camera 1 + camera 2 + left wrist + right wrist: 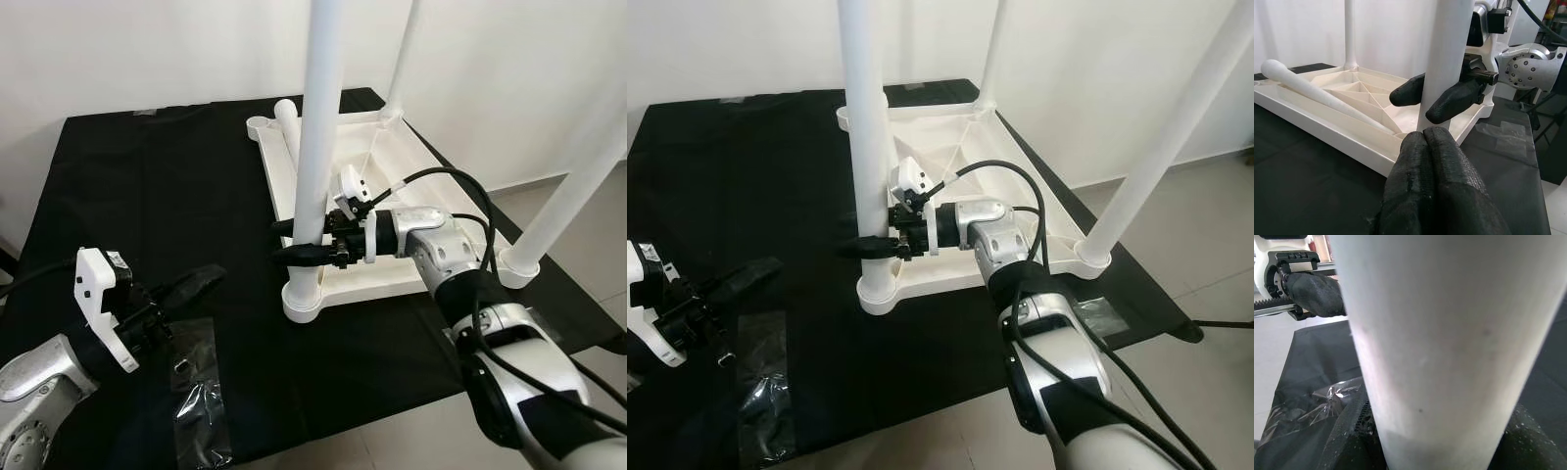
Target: Building children table
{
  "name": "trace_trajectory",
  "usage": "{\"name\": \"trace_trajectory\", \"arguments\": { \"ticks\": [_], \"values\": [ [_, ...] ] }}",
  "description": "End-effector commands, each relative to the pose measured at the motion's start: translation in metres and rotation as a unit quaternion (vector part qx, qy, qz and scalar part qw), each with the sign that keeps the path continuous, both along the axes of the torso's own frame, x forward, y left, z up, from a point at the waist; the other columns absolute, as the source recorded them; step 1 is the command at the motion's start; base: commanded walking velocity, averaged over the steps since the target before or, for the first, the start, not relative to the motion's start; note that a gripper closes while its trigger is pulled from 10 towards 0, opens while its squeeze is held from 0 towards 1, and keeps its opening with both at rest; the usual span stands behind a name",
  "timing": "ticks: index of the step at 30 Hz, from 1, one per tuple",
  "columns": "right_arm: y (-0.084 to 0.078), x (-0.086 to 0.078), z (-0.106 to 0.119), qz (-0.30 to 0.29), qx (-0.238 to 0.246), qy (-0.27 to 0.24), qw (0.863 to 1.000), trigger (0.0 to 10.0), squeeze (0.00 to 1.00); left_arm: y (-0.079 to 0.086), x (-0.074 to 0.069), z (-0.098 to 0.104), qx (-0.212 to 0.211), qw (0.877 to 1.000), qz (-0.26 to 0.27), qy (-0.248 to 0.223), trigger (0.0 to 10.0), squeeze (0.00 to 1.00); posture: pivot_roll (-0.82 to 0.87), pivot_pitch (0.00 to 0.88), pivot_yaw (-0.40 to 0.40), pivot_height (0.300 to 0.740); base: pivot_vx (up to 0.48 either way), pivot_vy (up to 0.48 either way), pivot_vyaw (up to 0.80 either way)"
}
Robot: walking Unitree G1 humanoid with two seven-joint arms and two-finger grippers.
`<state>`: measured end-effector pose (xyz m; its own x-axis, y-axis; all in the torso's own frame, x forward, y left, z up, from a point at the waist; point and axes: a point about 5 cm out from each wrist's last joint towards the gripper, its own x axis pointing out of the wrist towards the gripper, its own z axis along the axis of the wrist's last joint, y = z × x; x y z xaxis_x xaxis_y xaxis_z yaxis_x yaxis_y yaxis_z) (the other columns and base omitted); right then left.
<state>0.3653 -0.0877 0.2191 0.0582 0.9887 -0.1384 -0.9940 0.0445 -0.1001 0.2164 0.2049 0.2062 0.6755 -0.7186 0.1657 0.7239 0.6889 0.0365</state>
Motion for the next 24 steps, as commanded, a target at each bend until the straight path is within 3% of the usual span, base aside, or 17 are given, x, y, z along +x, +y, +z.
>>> {"name": "trace_trajectory", "arguments": {
  "ticks": [1,8,9,10,11,12,13,14,15,16,17,18,19,21,22,23,24],
  "values": [
    [-0.006,0.001,-0.004,-0.004,-0.008,0.006,1.000,0.0,0.00,-0.001,-0.002,-0.002,-0.001,1.000,-0.002,0.007,10.0,0.00,0.08,0.117,-0.053,0.740,0.000,0.000,0.00],
    [-0.019,-0.004,-0.018,-0.031,-0.034,-0.021,0.999,0.0,0.00,-0.002,-0.002,-0.002,-0.002,1.000,-0.002,0.006,10.0,0.00,0.08,0.116,-0.061,0.740,0.000,0.000,0.00],
    [-0.013,-0.007,-0.026,-0.083,-0.017,-0.013,0.996,0.0,0.00,-0.002,-0.002,-0.002,-0.002,1.000,-0.002,0.005,10.0,0.00,0.07,0.120,-0.077,0.740,0.000,0.000,0.00],
    [-0.013,-0.007,-0.026,-0.083,-0.017,-0.013,0.996,0.0,0.00,-0.002,-0.002,-0.002,-0.002,1.000,-0.002,0.005,10.0,0.00,0.07,0.120,-0.077,0.740,0.000,0.000,0.00],
    [0.003,-0.013,-0.044,-0.207,0.012,-0.010,0.978,0.0,0.00,-0.002,-0.003,-0.002,-0.003,1.000,-0.002,0.005,10.0,0.00,0.07,0.121,-0.078,0.740,0.000,0.000,0.00],
    [0.003,-0.013,-0.044,-0.207,0.012,-0.010,0.978,0.0,0.00,-0.002,-0.003,-0.002,-0.003,1.000,-0.002,0.005,10.0,0.00,0.07,0.121,-0.078,0.740,0.000,0.000,0.00],
    [0.009,-0.018,-0.054,-0.304,0.031,-0.006,0.952,0.0,0.00,-0.001,-0.003,-0.001,-0.003,1.000,-0.002,0.004,10.0,0.00,0.06,0.124,-0.072,0.740,0.000,0.000,0.00],
    [0.009,-0.018,-0.054,-0.304,0.031,-0.006,0.952,0.0,0.00,-0.001,-0.003,-0.001,-0.003,1.000,-0.002,0.004,10.0,0.00,0.06,0.124,-0.072,0.740,0.000,0.000,0.00],
    [0.020,-0.039,-0.076,-0.382,0.047,0.032,0.922,0.0,0.00,0.000,-0.003,0.000,-0.003,1.000,-0.002,0.004,10.0,0.00,0.05,0.130,-0.058,0.740,0.000,0.000,0.00],
    [0.020,-0.039,-0.076,-0.382,0.047,0.032,0.922,0.0,0.00,0.000,-0.003,0.000,-0.003,1.000,-0.002,0.004,10.0,0.00,0.05,0.130,-0.058,0.740,0.000,0.000,0.00],
    [0.056,-0.076,-0.090,-0.370,0.047,0.041,0.927,0.0,0.00,0.001,-0.001,-0.001,-0.001,1.000,-0.004,0.004,10.0,0.00,0.04,0.111,-0.053,0.740,0.000,0.000,0.00],
    [0.056,-0.076,-0.090,-0.370,0.047,0.041,0.927,0.0,0.00,0.001,-0.001,-0.001,-0.001,1.000,-0.004,0.004,10.0,0.00,0.04,0.111,-0.053,0.740,0.000,0.000,0.00],
    [0.067,-0.086,-0.091,-0.347,0.041,0.038,0.936,0.0,0.00,0.001,0.000,-0.001,0.000,1.000,-0.005,0.004,10.0,0.00,0.04,0.111,-0.053,0.740,0.000,0.000,0.00],
    [0.069,-0.084,-0.092,-0.342,0.039,0.042,0.938,0.0,0.00,0.000,0.000,-0.002,0.000,1.000,-0.005,0.004,10.0,0.00,0.06,0.107,-0.064,0.740,0.000,0.000,0.00],
    [0.066,-0.079,-0.093,-0.352,0.038,0.052,0.934,8.6,0.00,0.000,0.000,-0.002,0.000,1.000,-0.003,0.004,10.0,0.00,0.06,0.103,-0.069,0.740,0.000,0.000,0.00],
    [0.063,-0.077,-0.092,-0.369,0.038,0.060,0.927,8.6,0.00,0.000,-0.001,-0.002,0.000,1.000,-0.002,0.004,10.0,0.00,0.06,0.103,-0.069,0.740,0.000,0.000,0.00],
    [0.063,-0.077,-0.090,-0.372,0.044,0.072,0.924,10.0,0.00,0.001,-0.001,-0.003,0.000,1.000,-0.001,0.004,10.0,0.00,0.06,0.102,-0.066,0.740,0.000,0.000,0.00]
  ]
}}
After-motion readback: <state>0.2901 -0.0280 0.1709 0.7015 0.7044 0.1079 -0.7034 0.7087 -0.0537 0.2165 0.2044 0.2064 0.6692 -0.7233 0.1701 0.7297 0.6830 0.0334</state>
